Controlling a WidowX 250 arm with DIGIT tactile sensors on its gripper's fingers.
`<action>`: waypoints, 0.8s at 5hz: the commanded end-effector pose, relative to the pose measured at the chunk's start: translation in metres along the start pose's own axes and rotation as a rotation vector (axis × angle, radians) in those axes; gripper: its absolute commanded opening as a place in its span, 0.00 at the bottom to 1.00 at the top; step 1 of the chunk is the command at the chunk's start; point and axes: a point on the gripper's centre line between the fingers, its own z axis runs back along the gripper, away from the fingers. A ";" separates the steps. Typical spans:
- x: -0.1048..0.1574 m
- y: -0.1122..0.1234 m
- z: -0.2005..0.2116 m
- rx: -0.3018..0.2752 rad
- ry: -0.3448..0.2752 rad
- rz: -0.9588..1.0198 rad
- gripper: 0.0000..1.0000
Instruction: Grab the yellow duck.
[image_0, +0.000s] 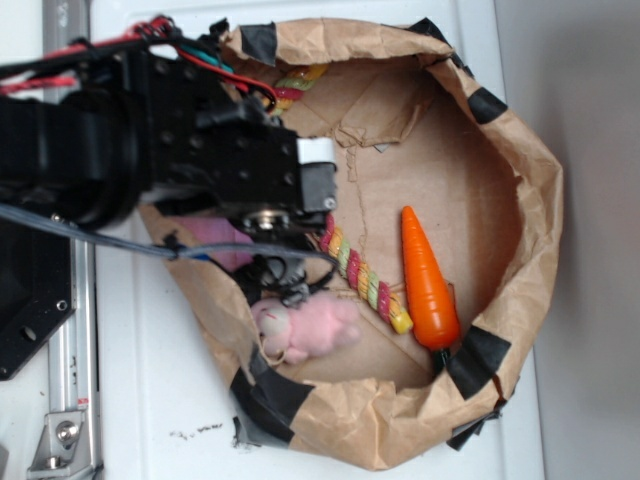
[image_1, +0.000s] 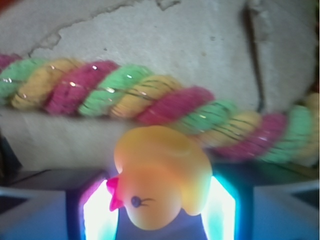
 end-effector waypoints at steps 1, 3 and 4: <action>0.008 0.010 0.104 -0.120 -0.067 -0.026 0.00; 0.014 0.002 0.176 -0.088 -0.166 -0.052 0.00; 0.020 -0.005 0.170 -0.066 -0.185 -0.019 0.00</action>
